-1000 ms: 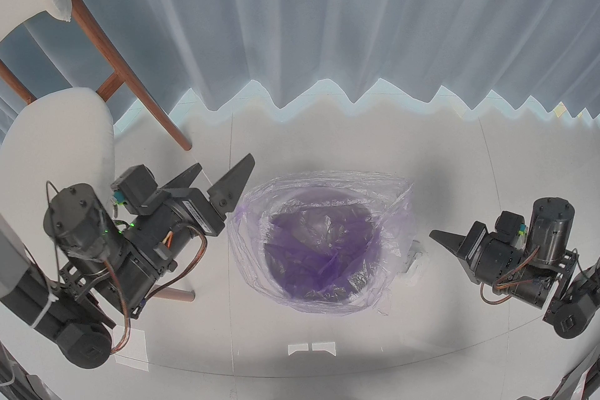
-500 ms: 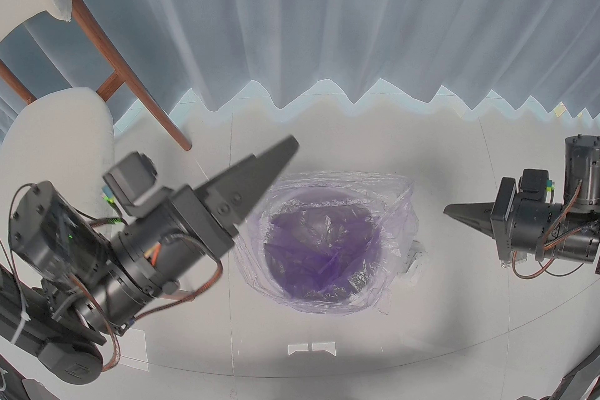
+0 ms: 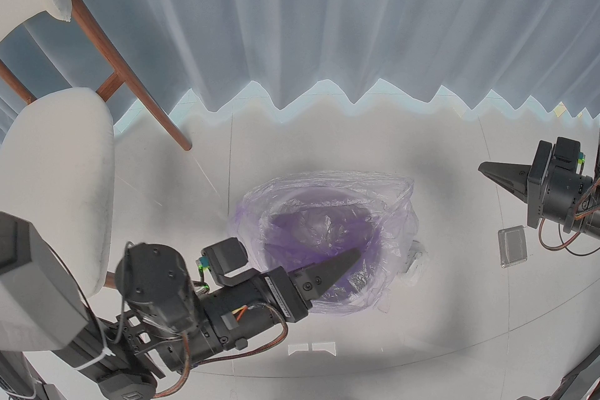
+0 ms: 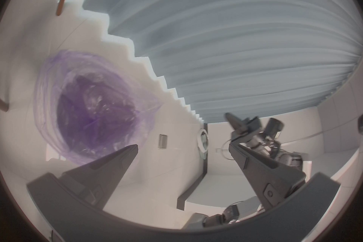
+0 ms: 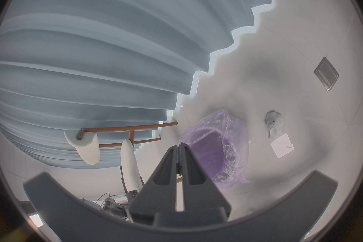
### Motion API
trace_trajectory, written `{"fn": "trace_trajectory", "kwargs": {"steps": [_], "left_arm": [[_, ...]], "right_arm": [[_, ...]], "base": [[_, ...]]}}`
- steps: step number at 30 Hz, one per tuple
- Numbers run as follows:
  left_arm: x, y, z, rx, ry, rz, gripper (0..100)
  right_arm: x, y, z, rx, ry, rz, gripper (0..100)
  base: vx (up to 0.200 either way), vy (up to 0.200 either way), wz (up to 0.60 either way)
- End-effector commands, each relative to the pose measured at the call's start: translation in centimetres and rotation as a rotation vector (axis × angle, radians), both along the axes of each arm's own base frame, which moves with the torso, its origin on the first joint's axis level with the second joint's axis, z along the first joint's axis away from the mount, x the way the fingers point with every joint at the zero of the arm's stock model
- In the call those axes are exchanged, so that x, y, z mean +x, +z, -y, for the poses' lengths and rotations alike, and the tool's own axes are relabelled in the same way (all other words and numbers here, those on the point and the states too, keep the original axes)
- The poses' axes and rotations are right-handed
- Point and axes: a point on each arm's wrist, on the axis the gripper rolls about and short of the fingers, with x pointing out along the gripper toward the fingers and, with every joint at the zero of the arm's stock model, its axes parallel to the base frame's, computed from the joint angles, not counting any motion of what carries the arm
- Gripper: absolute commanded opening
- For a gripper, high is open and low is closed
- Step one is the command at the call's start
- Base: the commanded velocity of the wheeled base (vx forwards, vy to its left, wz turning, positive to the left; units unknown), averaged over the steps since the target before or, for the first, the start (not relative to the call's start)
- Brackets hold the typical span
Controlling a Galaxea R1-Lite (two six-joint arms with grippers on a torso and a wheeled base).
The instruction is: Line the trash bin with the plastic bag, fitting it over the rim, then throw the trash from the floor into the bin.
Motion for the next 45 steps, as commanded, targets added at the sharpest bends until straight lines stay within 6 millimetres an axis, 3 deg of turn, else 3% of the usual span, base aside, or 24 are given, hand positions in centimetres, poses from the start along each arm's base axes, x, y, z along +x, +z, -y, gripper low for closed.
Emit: {"fn": "trace_trajectory", "kwargs": {"steps": [1, 13, 16, 28, 43, 44, 45], "left_arm": [[0.8, -4.2, 0.7, 0.110, 0.047, -0.110, 100], [-1.1, -7.3, -3.4, 0.190, 0.140, -0.343, 100], [-1.2, -8.6, -3.6, 0.209, 0.158, -0.408, 100], [1.5, -12.1, -4.1, 0.238, 0.246, -0.480, 100], [6.2, -13.5, -2.5, 0.159, 0.288, -0.426, 100], [6.3, -13.5, -2.5, 0.158, 0.288, -0.424, 0], [6.3, -13.5, -2.4, 0.158, 0.288, -0.424, 0]], "right_arm": [[-0.2, 0.3, 0.3, 0.000, -0.010, 0.019, 0], [-0.1, 0.2, 0.3, -0.003, -0.008, 0.018, 0], [-0.2, 0.3, 0.3, -0.003, -0.008, 0.019, 0], [-0.2, 0.3, 0.3, -0.003, -0.006, 0.019, 0], [-0.4, 0.5, 0.3, -0.010, -0.002, 0.035, 0], [-0.4, 0.5, 0.3, -0.009, -0.002, 0.036, 0], [-0.4, 0.5, 0.3, -0.010, -0.002, 0.035, 0]], "base": [[0.000, 0.000, 0.00], [0.000, 0.000, 0.00], [0.000, 0.000, 0.00], [0.000, 0.000, 0.00], [0.000, 0.000, 0.00], [0.000, 0.000, 0.00], [0.000, 0.000, 0.00]]}}
